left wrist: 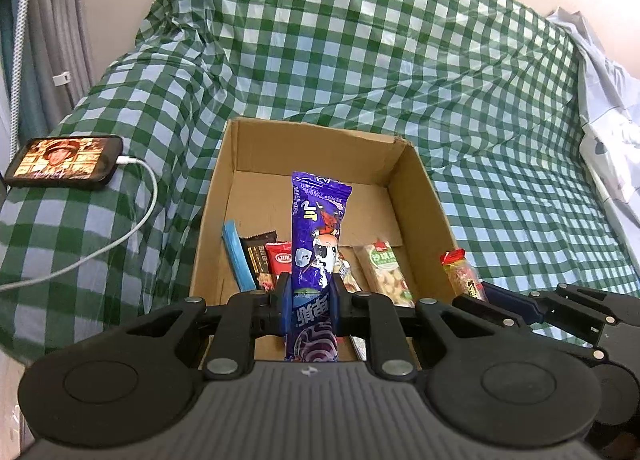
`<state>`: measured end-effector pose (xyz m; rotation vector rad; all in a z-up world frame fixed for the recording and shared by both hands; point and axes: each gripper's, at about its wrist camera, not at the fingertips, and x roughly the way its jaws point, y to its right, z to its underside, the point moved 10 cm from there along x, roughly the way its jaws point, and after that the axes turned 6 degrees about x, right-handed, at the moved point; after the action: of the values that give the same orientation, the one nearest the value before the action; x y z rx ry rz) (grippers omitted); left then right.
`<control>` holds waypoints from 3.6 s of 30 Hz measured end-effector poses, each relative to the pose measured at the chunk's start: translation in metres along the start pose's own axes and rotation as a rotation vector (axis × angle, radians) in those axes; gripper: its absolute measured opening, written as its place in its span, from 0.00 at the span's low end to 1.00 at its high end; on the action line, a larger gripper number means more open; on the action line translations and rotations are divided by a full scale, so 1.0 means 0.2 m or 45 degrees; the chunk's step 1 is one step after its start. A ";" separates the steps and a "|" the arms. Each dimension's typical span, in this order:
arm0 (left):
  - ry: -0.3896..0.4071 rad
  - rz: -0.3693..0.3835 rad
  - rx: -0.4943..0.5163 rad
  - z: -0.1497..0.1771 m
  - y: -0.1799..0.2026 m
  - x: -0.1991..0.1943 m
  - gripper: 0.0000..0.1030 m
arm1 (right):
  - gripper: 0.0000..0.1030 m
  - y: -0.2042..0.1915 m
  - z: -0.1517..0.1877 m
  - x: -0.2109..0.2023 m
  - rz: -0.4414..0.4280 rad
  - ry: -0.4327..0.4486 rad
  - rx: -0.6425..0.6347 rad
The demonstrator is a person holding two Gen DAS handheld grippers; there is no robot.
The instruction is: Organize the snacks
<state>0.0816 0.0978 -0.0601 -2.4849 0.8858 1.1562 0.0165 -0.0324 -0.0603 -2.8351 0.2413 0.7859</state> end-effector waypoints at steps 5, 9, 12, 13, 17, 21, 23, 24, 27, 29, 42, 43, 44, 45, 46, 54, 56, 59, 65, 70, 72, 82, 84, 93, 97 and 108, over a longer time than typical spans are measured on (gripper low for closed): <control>-0.045 -0.017 0.009 -0.04 -0.03 0.15 0.19 | 0.19 0.08 -0.02 0.13 0.021 -0.036 0.045; -0.082 -0.023 0.016 -0.06 -0.05 0.27 0.19 | 0.19 0.14 -0.03 0.23 0.032 -0.059 0.075; -0.109 -0.026 0.029 -0.06 -0.05 0.34 0.19 | 0.19 0.18 -0.02 0.29 0.041 -0.075 0.100; -0.118 -0.028 0.033 -0.06 -0.06 0.36 0.19 | 0.19 0.19 -0.02 0.32 0.042 -0.082 0.105; -0.148 -0.039 0.048 -0.07 -0.07 0.44 0.19 | 0.19 0.22 -0.01 0.39 0.039 -0.101 0.114; -0.171 -0.050 0.057 -0.06 -0.08 0.50 0.20 | 0.19 0.24 -0.02 0.46 0.035 -0.108 0.115; -0.183 -0.058 0.058 -0.06 -0.08 0.52 0.20 | 0.19 0.25 -0.03 0.49 0.038 -0.109 0.117; -0.189 -0.061 0.060 -0.07 -0.09 0.53 0.21 | 0.19 0.25 -0.04 0.50 0.039 -0.110 0.119; -0.191 -0.105 0.098 -0.08 -0.10 0.56 0.91 | 0.20 0.27 -0.06 0.54 0.037 -0.106 0.139; -0.165 -0.181 0.081 -0.10 -0.13 0.54 1.00 | 0.48 0.30 -0.07 0.54 0.052 -0.098 0.190; -0.279 -0.159 -0.003 0.06 -0.07 0.26 1.00 | 0.93 0.22 0.08 0.23 0.097 -0.095 0.270; -0.275 -0.167 0.009 0.07 -0.05 0.23 1.00 | 0.94 0.21 0.08 0.20 0.103 -0.091 0.282; -0.269 -0.179 0.022 0.09 -0.05 0.19 1.00 | 0.94 0.20 0.09 0.17 0.110 -0.089 0.288; -0.259 -0.190 0.038 0.10 -0.04 0.16 1.00 | 0.95 0.20 0.10 0.14 0.117 -0.086 0.288; -0.253 -0.198 0.049 0.12 -0.03 0.13 1.00 | 0.95 0.19 0.11 0.11 0.127 -0.080 0.280; -0.191 -0.257 0.082 0.22 0.00 -0.12 1.00 | 0.98 0.09 0.17 -0.11 0.165 -0.045 0.205; -0.177 -0.278 0.092 0.25 0.00 -0.17 1.00 | 0.99 0.05 0.19 -0.15 0.163 -0.037 0.179; -0.157 -0.306 0.094 0.28 0.00 -0.24 1.00 | 0.99 0.02 0.19 -0.21 0.164 -0.011 0.143; -0.126 -0.343 0.103 0.35 0.02 -0.34 1.00 | 0.99 -0.02 0.19 -0.35 0.177 0.057 0.075; -0.080 -0.359 0.096 0.39 0.05 -0.41 1.00 | 0.99 -0.04 0.21 -0.45 0.181 0.105 0.043; -0.094 -0.364 0.093 0.41 0.05 -0.42 1.00 | 0.99 -0.04 0.22 -0.48 0.185 0.122 0.035; -0.099 -0.421 0.109 0.46 0.04 -0.47 1.00 | 0.99 -0.03 0.22 -0.58 0.190 0.197 0.029; -0.095 -0.425 0.106 0.45 0.04 -0.48 1.00 | 0.99 -0.03 0.22 -0.59 0.190 0.201 0.034; -0.093 -0.443 0.125 0.46 0.05 -0.50 1.00 | 0.99 -0.04 0.22 -0.62 0.188 0.219 0.031; -0.096 -0.447 0.127 0.46 0.05 -0.50 1.00 | 0.99 -0.04 0.22 -0.62 0.188 0.217 0.035; -0.106 -0.480 0.152 0.46 0.03 -0.48 1.00 | 0.99 -0.06 0.21 -0.60 0.164 0.198 0.038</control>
<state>-0.0252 0.1763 -0.0467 -2.3524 0.4235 1.0341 -0.1039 0.0025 -0.0314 -2.8780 0.4587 0.5796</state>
